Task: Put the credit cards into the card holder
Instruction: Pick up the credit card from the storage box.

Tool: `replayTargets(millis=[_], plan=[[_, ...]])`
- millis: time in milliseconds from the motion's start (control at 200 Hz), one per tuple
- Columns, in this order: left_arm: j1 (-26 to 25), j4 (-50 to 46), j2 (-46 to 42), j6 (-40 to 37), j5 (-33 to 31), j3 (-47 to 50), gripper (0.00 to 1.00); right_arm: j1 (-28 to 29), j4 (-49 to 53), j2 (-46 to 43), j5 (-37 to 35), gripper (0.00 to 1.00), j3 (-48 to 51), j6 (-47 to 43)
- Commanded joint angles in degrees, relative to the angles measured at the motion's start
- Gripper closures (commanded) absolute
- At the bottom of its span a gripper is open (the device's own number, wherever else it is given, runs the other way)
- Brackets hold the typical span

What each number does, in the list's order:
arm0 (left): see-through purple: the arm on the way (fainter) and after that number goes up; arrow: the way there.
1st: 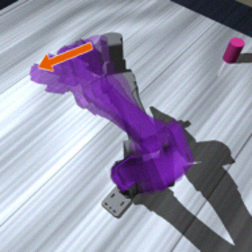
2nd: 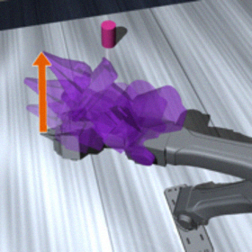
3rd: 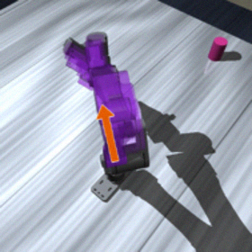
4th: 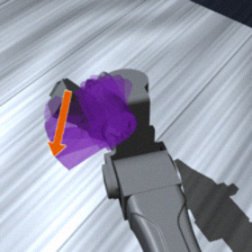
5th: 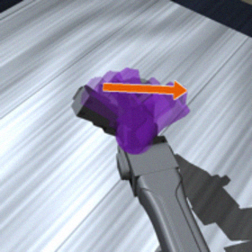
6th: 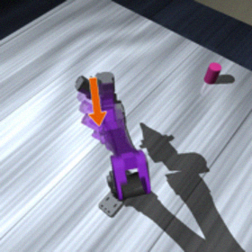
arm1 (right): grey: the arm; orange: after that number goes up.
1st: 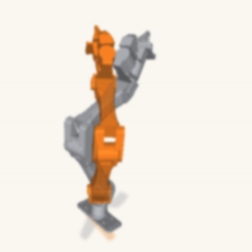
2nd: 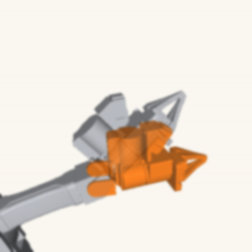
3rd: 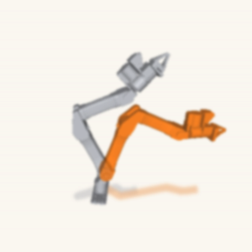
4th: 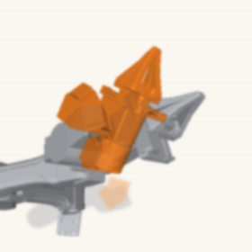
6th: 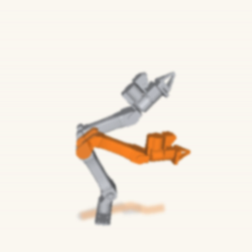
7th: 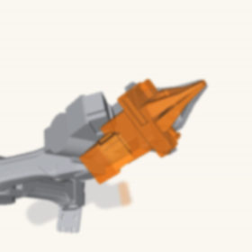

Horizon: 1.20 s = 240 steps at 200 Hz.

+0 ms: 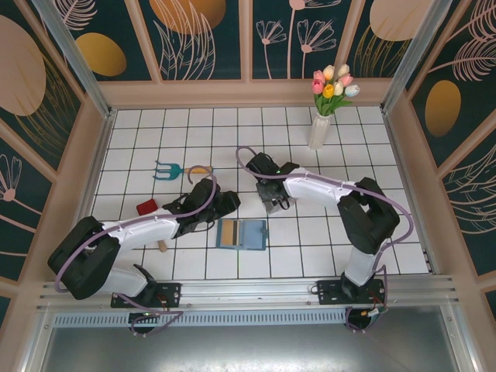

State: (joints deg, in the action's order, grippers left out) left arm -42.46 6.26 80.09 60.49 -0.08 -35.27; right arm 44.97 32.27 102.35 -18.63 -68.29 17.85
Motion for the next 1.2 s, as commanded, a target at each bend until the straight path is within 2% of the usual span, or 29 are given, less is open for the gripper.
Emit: replayTargets(millis=[0,175,315,410,580,1196], plan=[[-0.1,0.9,-1.1,0.7,-0.4,0.4,0.37,1.4,3.7,1.7,-6.6,0.54,-2.2,-1.0],[-0.1,0.2,-1.6,0.5,-0.9,0.5,0.37,2.9,5.3,1.7,-12.6,0.54,-3.3,-0.1],[-0.1,0.0,-1.7,0.3,-0.7,0.5,0.37,3.0,5.0,0.4,-12.5,0.56,-3.3,-0.1],[-0.2,0.0,-1.6,0.4,-0.5,0.7,0.37,2.9,5.0,-0.1,-12.4,0.59,-3.3,0.0],[-0.2,0.1,-1.7,0.5,-0.6,0.8,0.37,2.8,4.6,-0.2,-10.1,0.72,-3.0,-0.1],[-0.2,0.4,-0.8,0.5,0.3,0.6,0.37,2.8,6.4,-1.1,-12.8,0.74,-3.4,0.3]])
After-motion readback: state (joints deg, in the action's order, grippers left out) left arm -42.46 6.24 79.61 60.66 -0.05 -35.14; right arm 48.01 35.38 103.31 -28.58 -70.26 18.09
